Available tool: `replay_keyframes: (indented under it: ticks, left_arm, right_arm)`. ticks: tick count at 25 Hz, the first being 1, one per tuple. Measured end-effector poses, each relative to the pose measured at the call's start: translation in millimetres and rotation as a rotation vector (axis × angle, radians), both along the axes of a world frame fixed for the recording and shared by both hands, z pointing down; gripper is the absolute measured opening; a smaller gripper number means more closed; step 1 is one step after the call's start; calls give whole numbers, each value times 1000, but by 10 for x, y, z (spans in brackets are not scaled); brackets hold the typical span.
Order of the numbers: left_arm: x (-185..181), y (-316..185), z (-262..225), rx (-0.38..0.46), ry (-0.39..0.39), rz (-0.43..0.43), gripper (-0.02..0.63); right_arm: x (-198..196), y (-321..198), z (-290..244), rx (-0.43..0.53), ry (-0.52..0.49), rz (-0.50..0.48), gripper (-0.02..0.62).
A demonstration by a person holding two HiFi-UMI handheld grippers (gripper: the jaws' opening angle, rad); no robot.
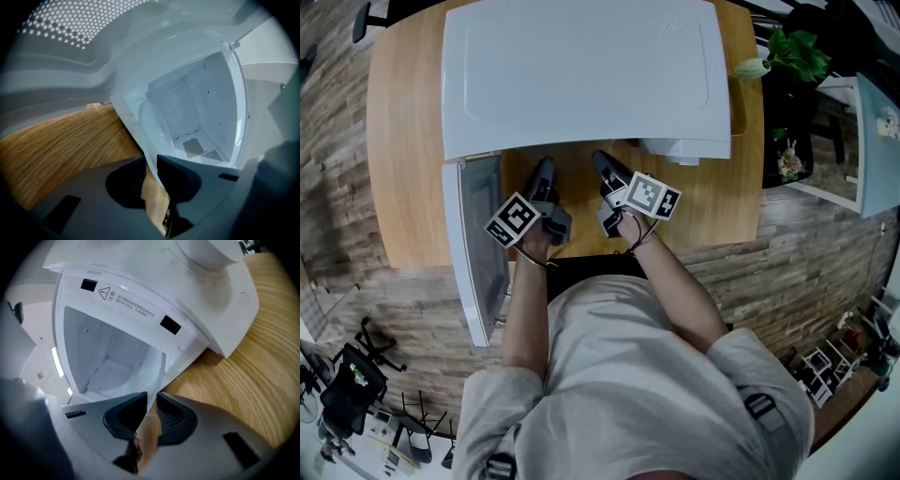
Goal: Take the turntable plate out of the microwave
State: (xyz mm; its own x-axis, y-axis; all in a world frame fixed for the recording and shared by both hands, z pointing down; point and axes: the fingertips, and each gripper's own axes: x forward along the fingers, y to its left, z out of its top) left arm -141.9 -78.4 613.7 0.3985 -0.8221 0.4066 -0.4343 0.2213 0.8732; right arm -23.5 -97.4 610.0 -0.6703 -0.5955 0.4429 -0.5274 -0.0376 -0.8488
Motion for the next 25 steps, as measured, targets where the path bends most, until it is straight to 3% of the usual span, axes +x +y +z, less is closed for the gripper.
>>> replay_keyframes:
  ticks: [8,12,15,25]
  left_arm:
    - [-12,66,2,13,-57,74,103]
    - [-150,-16,10,19,-88,35,124]
    - [-119,-77,3,26,-70,27,130]
    - [-171,-156,21,18,-63,-17,124]
  right_arm:
    - [27,29,10,21,24,-32,88]
    - [63,-114,-3,32,4,-4,137]
    - [71,-195,-11,31,0,5,150]
    - [43,-218,43,16,15,15,107]
